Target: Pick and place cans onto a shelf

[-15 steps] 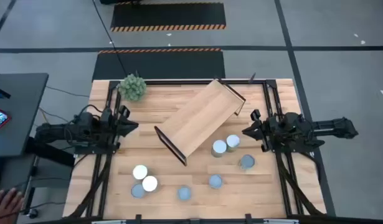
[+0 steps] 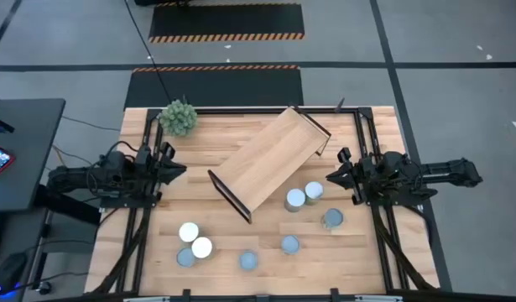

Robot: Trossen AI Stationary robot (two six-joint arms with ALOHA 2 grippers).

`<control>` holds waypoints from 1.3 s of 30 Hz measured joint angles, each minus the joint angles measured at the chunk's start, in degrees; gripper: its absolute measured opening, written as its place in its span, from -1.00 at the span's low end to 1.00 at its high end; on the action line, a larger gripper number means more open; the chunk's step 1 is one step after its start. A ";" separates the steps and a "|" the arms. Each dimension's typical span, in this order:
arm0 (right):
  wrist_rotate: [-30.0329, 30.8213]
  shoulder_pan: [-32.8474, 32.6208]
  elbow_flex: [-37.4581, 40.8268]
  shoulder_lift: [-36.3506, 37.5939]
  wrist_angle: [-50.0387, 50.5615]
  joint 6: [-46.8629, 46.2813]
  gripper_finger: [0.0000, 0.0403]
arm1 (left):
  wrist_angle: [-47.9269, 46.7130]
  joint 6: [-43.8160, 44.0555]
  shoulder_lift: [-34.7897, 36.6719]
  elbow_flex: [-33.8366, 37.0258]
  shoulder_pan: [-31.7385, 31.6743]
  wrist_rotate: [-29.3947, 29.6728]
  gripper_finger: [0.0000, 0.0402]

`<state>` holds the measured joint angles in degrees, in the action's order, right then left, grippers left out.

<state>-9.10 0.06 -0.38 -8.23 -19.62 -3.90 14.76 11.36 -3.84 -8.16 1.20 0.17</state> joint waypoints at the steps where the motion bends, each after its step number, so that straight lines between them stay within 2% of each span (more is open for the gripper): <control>1: 0.02 0.00 0.00 0.00 0.00 0.01 -0.81 | 0.00 0.00 -0.01 0.00 0.01 0.00 -0.84; 30: 0.02 0.01 0.00 -0.02 0.00 0.00 -0.81 | 0.08 0.15 0.00 0.00 0.02 0.01 -0.84; 34: 0.02 0.01 0.02 -0.02 0.00 0.00 -0.81 | 2.82 8.01 0.00 0.00 0.02 0.89 -0.84; 37: 0.01 -0.01 0.00 -0.01 0.01 0.00 -0.81 | 4.74 14.11 -0.02 0.00 0.04 5.51 -0.84; 39: -0.01 -0.01 0.00 0.00 0.00 0.00 -0.81 | 5.06 14.57 0.00 0.00 0.00 8.18 -0.84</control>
<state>-9.10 0.05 -0.38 -8.23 -19.62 -3.90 19.82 25.92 -3.84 -8.16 1.19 8.35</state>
